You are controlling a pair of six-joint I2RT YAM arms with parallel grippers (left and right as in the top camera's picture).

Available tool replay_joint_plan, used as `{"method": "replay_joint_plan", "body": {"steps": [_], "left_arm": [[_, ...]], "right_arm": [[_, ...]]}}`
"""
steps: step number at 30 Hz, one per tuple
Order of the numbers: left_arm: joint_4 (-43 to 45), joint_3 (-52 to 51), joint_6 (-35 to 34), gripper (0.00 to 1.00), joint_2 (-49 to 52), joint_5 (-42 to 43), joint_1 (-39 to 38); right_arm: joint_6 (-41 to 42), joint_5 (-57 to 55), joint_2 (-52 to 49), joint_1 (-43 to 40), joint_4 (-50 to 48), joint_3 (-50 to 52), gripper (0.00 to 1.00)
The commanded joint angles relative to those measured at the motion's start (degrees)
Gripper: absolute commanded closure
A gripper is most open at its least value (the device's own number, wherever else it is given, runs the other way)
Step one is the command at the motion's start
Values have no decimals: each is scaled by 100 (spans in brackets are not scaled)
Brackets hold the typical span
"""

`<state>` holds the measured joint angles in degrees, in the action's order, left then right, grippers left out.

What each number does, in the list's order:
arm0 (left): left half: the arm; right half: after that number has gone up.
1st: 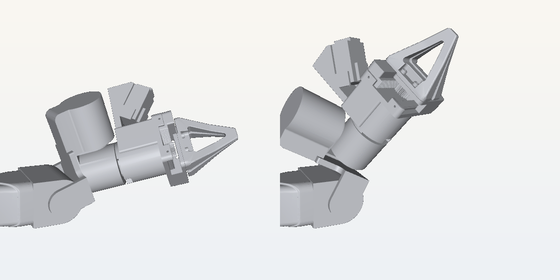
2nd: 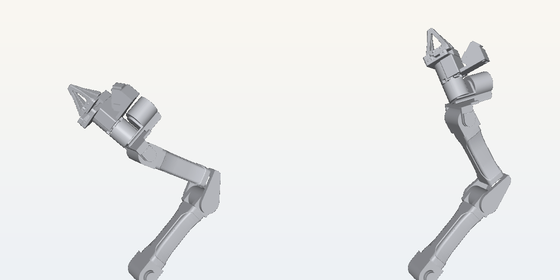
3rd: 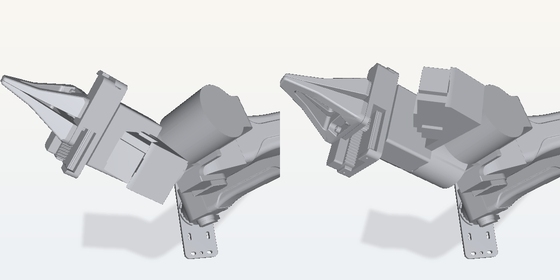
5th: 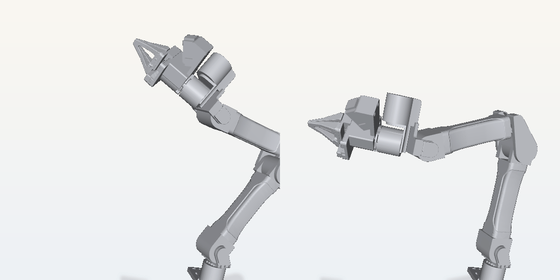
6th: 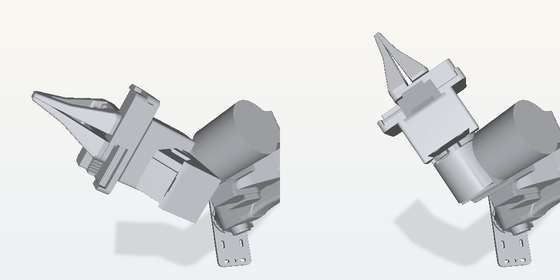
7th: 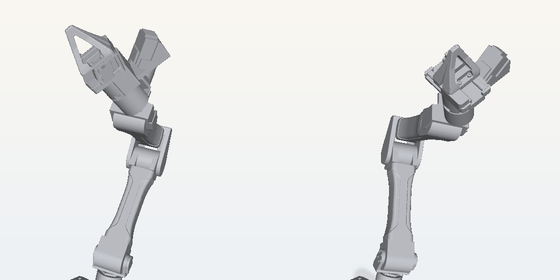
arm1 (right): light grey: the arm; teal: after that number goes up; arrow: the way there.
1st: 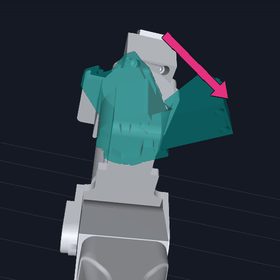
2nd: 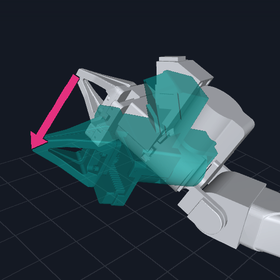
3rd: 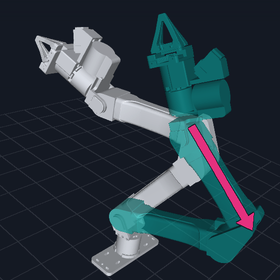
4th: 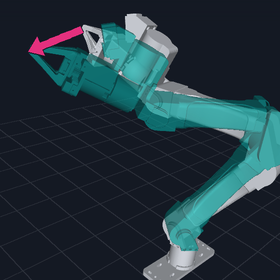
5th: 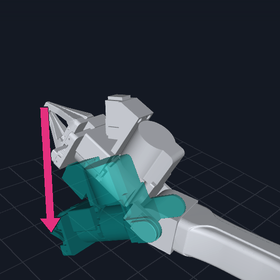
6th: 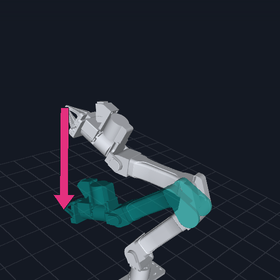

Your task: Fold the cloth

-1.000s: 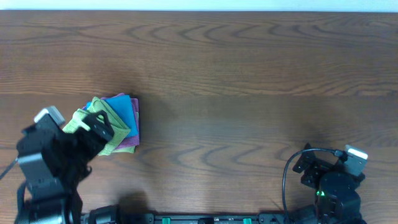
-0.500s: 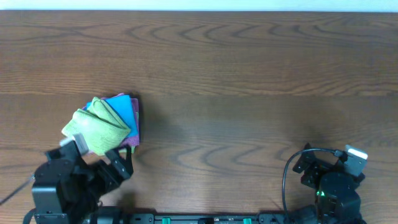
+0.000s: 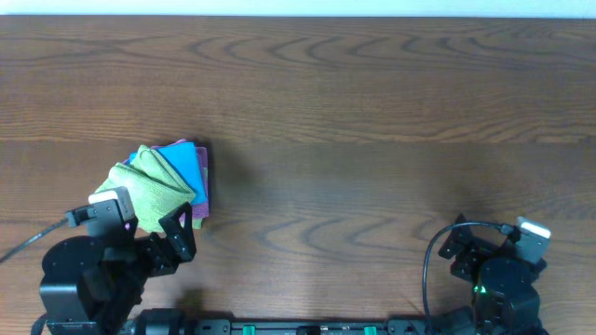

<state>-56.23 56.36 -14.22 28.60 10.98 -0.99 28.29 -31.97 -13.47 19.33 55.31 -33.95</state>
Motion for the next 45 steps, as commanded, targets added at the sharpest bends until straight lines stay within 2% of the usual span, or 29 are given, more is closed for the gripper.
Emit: {"method": "replay_joint_plan", "body": {"steps": [1,6,13,19,31,38,45], "left_arm": [[216,-407,1178,5,-245,-262,-15],[629,-1294,1775,5,-1032,-317,-15],[901,-2669,1812,5,-2020,-361,-15],[898,-3453,2002,5,-2439,-417,-9],[846,-4148,2028,5,-2608,-1252,2],[874,-4581,2024,5,-2846,-1248,83],[876,-4581,2214,5,-2841,-1305,96]], "right_arm": [[101,-81,35,-28,2,24,1],[101,-81,35,-28,2,24,1],[101,-81,35,-28,2,24,2],[98,-81,35,-28,2,24,1],[101,-81,35,-28,2,24,1],[101,-81,35,-28,2,24,1],[101,-81,35,-28,2,24,1]]}}
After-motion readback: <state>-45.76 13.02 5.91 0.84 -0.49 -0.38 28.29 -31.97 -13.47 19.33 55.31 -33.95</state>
